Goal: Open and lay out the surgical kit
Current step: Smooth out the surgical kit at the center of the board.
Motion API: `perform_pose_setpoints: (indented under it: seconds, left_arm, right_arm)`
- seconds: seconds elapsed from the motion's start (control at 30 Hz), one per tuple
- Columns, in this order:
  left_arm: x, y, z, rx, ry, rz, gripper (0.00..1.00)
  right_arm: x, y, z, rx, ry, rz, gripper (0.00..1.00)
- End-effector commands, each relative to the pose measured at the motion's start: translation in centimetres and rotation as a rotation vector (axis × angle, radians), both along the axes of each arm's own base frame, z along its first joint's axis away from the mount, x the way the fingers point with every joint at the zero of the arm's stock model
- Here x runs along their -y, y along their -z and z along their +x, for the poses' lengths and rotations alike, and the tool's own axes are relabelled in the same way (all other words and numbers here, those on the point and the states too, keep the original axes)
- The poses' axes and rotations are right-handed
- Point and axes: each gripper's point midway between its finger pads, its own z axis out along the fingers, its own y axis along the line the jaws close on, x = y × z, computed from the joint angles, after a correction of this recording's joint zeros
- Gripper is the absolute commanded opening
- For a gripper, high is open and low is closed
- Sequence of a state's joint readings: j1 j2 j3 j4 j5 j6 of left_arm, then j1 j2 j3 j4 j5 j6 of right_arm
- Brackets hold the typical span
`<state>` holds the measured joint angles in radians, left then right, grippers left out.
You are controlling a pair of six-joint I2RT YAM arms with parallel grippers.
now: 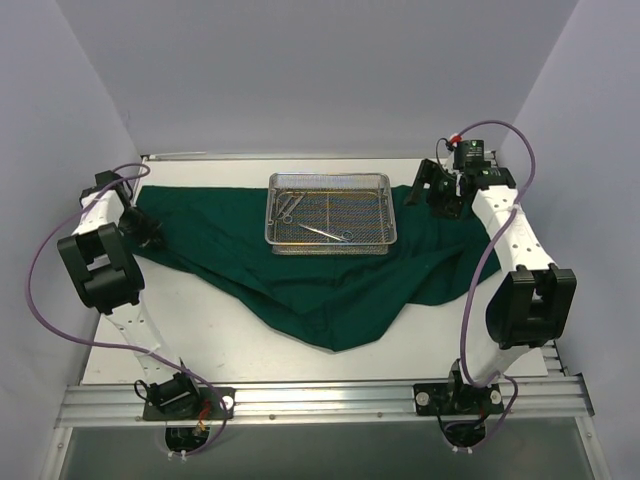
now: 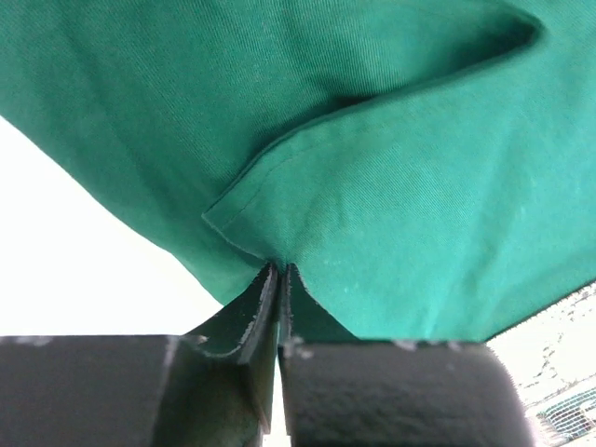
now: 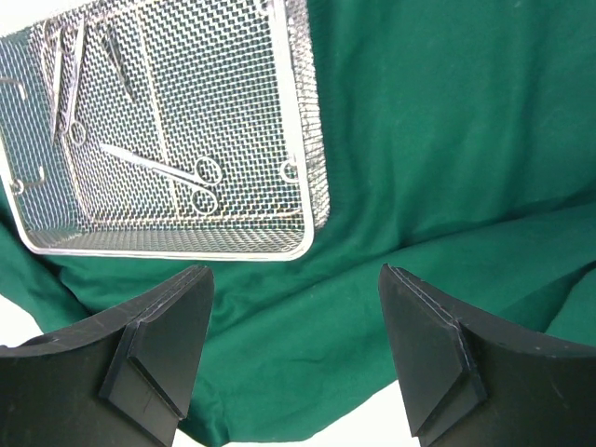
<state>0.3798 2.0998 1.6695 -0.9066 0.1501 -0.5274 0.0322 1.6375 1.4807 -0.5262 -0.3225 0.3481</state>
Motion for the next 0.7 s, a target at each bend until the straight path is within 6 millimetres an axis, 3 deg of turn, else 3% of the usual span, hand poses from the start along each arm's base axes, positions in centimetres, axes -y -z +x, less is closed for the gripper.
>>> perform_pose_setpoints:
  seconds: [0.0,0.13,0.17,0.27,0.53,0.67]
  left_arm:
    - [-1.2,-5.6,0.4,0.106,0.03,0.081,0.1]
    - [-1.0,-5.4,0.4,0.103,0.032,0.032,0.18]
    - [-0.9,-5.2,0.5,0.102,0.032,0.021,0.17]
    - [-0.5,-4.6,0.7,0.102,0.024,-0.008,0.02]
    - [-1.0,-5.1,0.1,0.092,0.019,0.032,0.02]
    - [-1.4,-6.0,-2.2,0.029,-0.012,0.079,0.02]
  right_arm:
    - [-1.4,-0.9,0.5,0.013,-0.034,0.012,0.73]
    - [-2.1,-1.1,0.8,0.016,-0.052,0.015,0.73]
    - [-2.3,-1.4,0.9,0.024,-0.056,0.016,0.73]
    - [-2.5,-1.8,1.1,0.03,-0.061,0.017,0.73]
    - [-2.4,-1.9,0.4,0.032,-0.058,0.006,0.73]
    - [-2.7,-1.7,0.1,0.023,-0.063,0.017,0.73]
